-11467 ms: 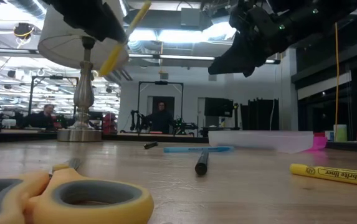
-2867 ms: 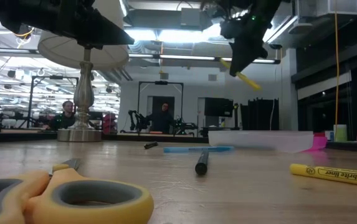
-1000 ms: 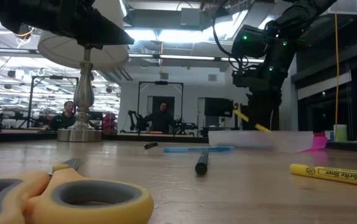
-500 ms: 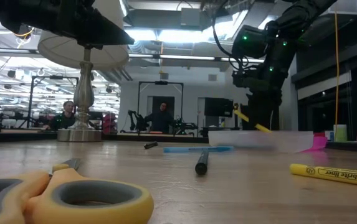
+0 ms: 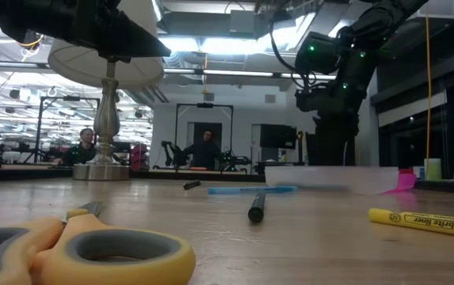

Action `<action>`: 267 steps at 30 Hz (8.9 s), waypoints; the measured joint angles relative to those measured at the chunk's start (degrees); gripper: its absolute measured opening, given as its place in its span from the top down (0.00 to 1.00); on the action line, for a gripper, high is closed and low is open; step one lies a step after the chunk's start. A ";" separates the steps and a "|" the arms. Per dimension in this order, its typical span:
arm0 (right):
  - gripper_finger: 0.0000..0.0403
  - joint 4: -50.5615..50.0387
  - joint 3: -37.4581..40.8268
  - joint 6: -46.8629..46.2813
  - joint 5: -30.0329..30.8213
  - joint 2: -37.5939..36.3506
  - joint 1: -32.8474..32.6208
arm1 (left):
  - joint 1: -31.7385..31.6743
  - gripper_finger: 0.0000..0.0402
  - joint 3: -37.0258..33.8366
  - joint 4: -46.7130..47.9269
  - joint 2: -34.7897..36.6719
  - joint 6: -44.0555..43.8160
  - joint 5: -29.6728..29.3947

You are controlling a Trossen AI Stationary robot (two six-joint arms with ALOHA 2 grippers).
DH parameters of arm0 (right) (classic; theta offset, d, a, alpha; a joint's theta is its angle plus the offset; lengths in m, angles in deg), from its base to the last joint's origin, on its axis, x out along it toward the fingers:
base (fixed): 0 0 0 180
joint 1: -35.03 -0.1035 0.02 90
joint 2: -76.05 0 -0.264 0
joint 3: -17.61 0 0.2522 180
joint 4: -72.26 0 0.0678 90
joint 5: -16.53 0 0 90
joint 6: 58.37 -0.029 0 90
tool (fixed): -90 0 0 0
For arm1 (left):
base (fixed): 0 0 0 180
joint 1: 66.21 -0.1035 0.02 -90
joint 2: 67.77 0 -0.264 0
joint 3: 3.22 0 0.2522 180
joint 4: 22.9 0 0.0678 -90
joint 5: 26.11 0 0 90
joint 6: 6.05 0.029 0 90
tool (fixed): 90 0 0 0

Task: Pick & place school supplies into a supply box
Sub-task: Put the yellow pen into the pink supply box

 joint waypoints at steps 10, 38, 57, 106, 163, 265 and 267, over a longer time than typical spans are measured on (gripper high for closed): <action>0.92 -4.52 -7.81 -1.88 -0.64 -0.02 -7.48 | 0.02 0.99 0.00 0.00 0.00 0.00 0.00; 0.99 -12.44 -19.80 -43.82 17.10 1.16 -51.68 | 1.60 0.99 0.11 -3.28 -0.02 -1.03 14.31; 1.00 -34.08 -43.62 -63.86 10.89 23.44 -58.49 | 1.53 0.99 0.04 -3.46 -0.02 -0.98 6.92; 0.60 -38.43 -52.81 -57.41 10.05 39.44 -54.50 | 1.53 0.99 0.00 -3.43 -0.02 -1.03 6.91; 0.93 -31.06 -47.61 -44.28 4.23 40.78 -53.33 | 1.53 1.00 0.00 -3.45 -0.02 -1.03 6.92; 0.93 50.25 17.61 5.51 45.81 -12.35 -31.63 | 1.53 0.99 0.02 -6.47 0.00 -1.03 6.93; 0.93 49.73 17.61 5.47 47.71 -12.35 -30.19 | 1.53 0.99 0.02 -6.47 0.00 -1.03 6.93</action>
